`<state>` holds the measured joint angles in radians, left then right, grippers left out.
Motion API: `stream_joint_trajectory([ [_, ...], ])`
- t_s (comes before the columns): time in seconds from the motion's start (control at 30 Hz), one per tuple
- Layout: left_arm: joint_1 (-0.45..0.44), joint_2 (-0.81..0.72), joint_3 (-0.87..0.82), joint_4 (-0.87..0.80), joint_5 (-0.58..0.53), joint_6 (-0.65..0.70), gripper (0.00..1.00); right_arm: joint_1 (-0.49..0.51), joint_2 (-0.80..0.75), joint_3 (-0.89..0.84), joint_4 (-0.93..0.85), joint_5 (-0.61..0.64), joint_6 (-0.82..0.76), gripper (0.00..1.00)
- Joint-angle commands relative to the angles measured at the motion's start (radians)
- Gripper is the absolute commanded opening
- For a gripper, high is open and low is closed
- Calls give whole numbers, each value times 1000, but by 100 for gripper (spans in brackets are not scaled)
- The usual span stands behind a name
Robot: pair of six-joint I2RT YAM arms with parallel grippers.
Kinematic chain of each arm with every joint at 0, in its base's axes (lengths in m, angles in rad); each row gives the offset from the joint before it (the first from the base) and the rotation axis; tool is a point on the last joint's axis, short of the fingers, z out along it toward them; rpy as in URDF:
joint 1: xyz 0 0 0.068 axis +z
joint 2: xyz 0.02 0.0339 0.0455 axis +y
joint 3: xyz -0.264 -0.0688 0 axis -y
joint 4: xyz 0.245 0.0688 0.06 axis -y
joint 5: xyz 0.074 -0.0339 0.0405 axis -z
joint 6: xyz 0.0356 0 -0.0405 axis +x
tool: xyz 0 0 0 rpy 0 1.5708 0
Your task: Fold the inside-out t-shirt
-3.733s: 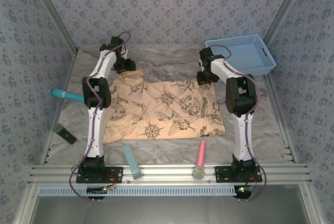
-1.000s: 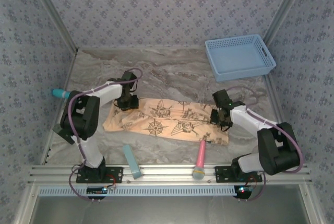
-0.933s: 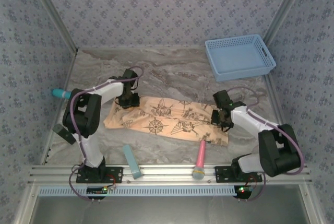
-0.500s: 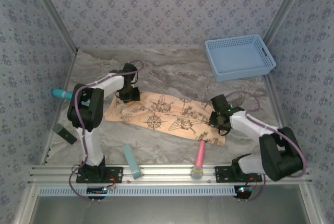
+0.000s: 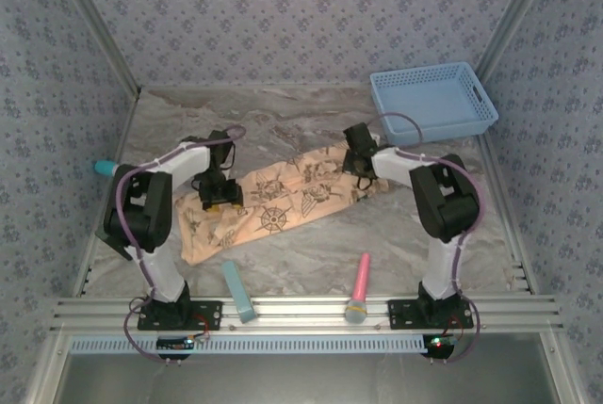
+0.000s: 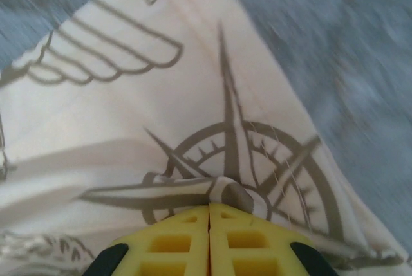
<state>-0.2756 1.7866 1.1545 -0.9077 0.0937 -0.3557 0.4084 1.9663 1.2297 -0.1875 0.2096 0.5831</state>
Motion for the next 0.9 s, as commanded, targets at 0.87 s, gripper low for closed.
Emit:
stream_joint_trajectory([
  [0.87, -78, -104, -28, -67, 24, 42, 61, 135, 248, 298, -100, -64, 125, 32],
])
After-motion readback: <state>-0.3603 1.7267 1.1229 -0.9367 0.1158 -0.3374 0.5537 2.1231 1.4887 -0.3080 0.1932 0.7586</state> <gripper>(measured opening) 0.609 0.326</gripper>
